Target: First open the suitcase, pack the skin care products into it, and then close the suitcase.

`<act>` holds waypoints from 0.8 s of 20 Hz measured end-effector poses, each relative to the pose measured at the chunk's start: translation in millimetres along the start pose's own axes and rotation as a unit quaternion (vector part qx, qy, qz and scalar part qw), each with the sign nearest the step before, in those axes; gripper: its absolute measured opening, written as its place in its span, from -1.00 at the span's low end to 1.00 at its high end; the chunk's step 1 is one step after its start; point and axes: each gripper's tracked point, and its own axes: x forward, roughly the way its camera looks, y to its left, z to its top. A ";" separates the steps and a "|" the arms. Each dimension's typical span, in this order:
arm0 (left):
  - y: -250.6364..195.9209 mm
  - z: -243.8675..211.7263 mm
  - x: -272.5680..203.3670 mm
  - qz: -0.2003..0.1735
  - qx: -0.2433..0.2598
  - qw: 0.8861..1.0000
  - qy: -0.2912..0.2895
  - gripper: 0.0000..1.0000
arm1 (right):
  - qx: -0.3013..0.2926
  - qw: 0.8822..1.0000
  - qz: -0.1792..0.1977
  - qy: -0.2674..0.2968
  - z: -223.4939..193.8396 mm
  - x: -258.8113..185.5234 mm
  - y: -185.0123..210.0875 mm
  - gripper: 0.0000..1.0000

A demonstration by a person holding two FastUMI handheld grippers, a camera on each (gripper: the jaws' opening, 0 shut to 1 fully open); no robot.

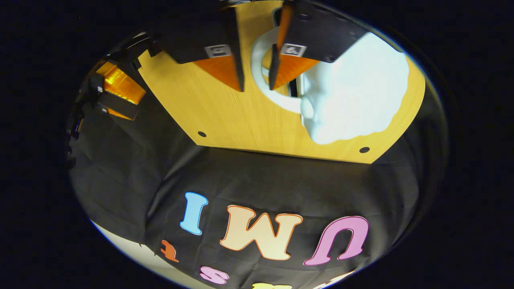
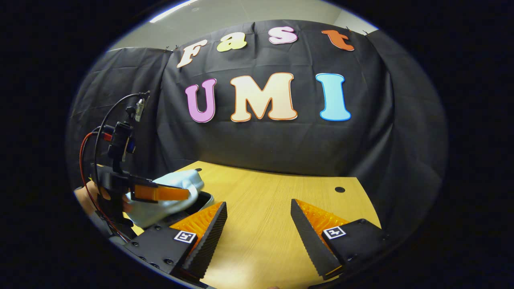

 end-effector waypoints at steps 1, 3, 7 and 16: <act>-4.8 11.6 -3.4 0.013 0.005 1.000 -0.020 0.30 | -0.006 1.000 0.006 -0.010 7.6 -2.1 -2.5 0.97; -10.1 38.6 -12.9 0.048 0.014 0.996 -0.071 0.95 | -0.013 0.999 0.014 -0.038 29.1 -4.0 -5.0 0.97; 8.8 108.0 -63.6 0.172 0.009 0.961 -0.216 0.90 | 0.014 0.993 -0.007 -0.117 93.4 -7.9 -3.4 0.97; 10.2 167.8 -112.2 0.186 0.108 0.935 -0.282 0.89 | 0.048 0.969 -0.071 -0.231 173.8 -34.0 16.6 0.95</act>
